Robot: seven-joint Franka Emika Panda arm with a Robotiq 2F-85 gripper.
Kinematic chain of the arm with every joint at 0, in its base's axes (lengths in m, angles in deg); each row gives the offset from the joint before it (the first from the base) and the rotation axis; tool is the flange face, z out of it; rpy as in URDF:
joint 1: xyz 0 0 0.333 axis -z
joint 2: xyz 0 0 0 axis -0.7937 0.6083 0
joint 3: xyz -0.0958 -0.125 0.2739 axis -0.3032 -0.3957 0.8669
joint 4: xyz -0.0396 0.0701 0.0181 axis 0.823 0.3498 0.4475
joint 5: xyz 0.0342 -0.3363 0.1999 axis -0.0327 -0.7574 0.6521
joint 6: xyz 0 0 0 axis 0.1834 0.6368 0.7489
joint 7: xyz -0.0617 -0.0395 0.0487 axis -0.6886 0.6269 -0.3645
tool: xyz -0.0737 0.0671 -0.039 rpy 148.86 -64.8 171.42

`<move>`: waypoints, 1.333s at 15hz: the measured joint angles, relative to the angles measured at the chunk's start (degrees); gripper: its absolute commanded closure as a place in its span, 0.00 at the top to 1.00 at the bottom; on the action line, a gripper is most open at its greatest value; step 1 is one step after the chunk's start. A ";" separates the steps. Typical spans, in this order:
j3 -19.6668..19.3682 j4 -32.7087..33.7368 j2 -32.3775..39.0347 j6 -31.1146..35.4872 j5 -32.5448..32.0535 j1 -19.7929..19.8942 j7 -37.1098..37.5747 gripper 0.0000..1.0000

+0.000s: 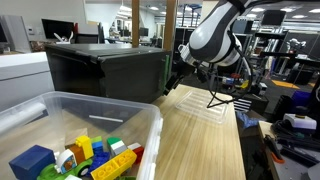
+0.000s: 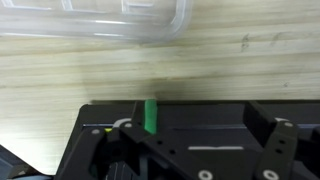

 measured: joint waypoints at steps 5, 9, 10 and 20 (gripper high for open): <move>0.00 0.23 0.00 0.00 0.00 0.00 0.00 1.00; -0.08 0.88 0.00 0.00 0.00 0.00 0.00 1.00; -0.18 1.00 0.00 0.00 0.00 0.00 0.00 1.00; -1.56 1.64 0.04 -0.05 0.00 -0.55 0.05 1.00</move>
